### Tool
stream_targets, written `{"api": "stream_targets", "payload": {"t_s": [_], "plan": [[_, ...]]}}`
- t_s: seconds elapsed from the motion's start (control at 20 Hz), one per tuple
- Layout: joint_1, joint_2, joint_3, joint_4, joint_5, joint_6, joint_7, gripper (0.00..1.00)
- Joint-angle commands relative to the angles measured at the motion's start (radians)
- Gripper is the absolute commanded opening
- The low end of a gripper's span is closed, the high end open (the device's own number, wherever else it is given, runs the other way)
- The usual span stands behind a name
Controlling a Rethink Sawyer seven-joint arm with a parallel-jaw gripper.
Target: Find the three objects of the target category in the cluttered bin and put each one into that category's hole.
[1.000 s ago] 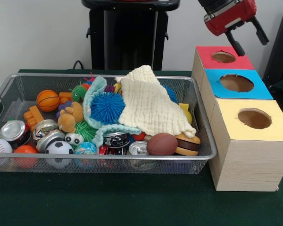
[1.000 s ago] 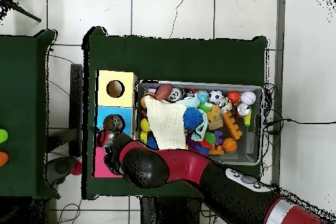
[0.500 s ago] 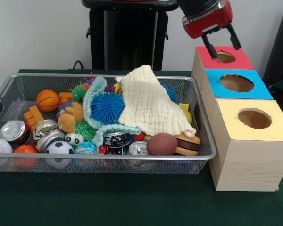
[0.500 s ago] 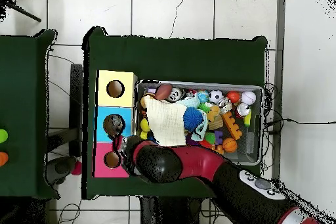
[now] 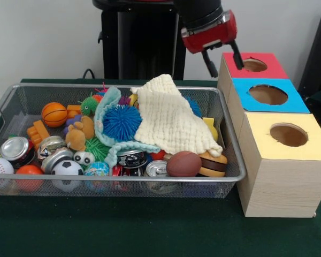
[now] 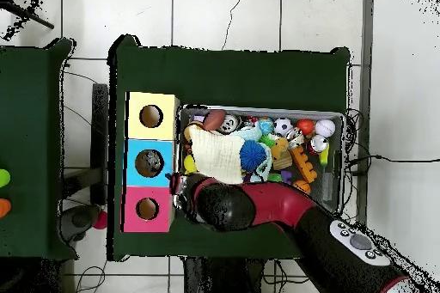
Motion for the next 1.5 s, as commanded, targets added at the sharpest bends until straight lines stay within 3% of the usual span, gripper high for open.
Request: {"api": "stream_targets", "payload": {"t_s": [0.05, 0.45, 0.8, 1.5], "plan": [[-0.030, 0.062, -0.106, -0.204, -0.169, 0.108, -0.148, 1.00], [-0.017, 0.105, -0.150, -0.261, -0.324, 0.103, -0.145, 1.00], [0.087, 0.114, -0.282, -0.336, -0.497, 0.039, -0.065, 1.00], [0.147, 0.193, -0.351, -0.425, -0.655, 0.015, -0.048, 1.00]]}}
